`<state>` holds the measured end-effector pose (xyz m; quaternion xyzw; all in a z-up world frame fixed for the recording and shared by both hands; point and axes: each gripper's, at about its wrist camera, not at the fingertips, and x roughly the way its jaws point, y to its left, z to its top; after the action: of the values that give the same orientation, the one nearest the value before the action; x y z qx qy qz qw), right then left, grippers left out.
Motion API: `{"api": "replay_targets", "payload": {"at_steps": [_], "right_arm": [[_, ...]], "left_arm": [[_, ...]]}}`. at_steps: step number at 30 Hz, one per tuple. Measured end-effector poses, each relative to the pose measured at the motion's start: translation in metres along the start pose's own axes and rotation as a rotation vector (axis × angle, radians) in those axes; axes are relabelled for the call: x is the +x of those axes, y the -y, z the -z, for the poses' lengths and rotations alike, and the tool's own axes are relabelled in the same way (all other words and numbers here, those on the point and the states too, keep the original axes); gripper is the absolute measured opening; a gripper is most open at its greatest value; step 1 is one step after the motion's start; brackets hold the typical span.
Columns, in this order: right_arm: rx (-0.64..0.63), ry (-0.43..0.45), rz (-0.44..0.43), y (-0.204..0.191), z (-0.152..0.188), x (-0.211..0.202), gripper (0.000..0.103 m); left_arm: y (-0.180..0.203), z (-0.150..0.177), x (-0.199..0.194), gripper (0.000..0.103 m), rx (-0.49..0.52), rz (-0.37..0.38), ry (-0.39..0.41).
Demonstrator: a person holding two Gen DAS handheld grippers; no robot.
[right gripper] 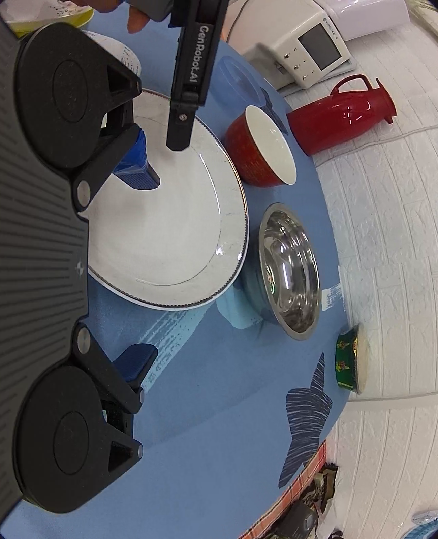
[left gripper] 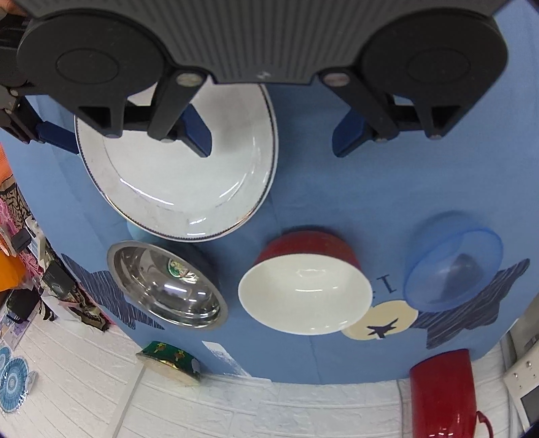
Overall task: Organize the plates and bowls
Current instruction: 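Reach the left tool to the white rimmed plate and grasp its rim, then carry the rimmed plate onto the floral plate and open the left tool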
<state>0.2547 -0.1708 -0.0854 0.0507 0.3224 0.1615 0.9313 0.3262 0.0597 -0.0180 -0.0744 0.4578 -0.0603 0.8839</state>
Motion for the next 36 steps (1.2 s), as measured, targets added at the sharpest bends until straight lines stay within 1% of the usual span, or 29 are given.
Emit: {"api": "replay_targets", "payload": {"at_steps": [3,6,7,11,12,13,14,16,17,21,31,36], "right_arm": [[-0.033,0.002,0.003,-0.005,0.002,0.003,0.086],[-0.058,0.007,0.005,-0.011,0.003,0.005,0.086],[-0.064,0.010,0.002,-0.013,0.004,0.004,0.086],[-0.091,0.026,-0.021,-0.030,0.010,0.006,0.088],[-0.097,0.028,0.013,-0.037,0.013,0.006,0.088],[-0.094,0.030,0.032,-0.040,0.014,0.006,0.088],[-0.065,0.034,0.030,-0.040,0.014,0.004,0.088],[0.021,0.029,-0.002,-0.034,0.011,-0.001,0.088],[0.043,0.022,-0.012,-0.033,0.009,-0.003,0.088],[0.001,0.039,0.011,-0.044,0.011,-0.013,0.088],[-0.027,0.126,-0.019,-0.067,0.013,-0.053,0.088],[-0.049,0.149,-0.050,-0.084,0.022,-0.075,0.088]], "left_arm": [[0.005,-0.002,0.010,0.071,0.019,0.011,-0.017],[0.012,-0.002,0.014,0.069,0.058,-0.011,-0.013],[0.014,-0.001,0.015,0.063,0.065,-0.019,-0.004],[0.021,0.003,0.011,0.050,0.093,-0.015,0.017],[0.024,0.005,0.010,0.048,0.097,-0.020,0.019],[0.025,0.006,0.010,0.048,0.087,-0.027,0.020],[0.024,0.006,0.009,0.048,0.080,-0.028,0.017],[0.022,0.006,0.007,0.044,0.066,-0.023,-0.001],[0.021,0.007,0.005,0.043,0.055,-0.018,-0.012],[0.017,0.012,-0.005,0.042,0.024,0.002,-0.032],[0.013,0.026,-0.060,0.041,0.013,-0.012,0.057],[0.002,0.045,-0.089,0.041,-0.019,-0.010,0.088]]}}
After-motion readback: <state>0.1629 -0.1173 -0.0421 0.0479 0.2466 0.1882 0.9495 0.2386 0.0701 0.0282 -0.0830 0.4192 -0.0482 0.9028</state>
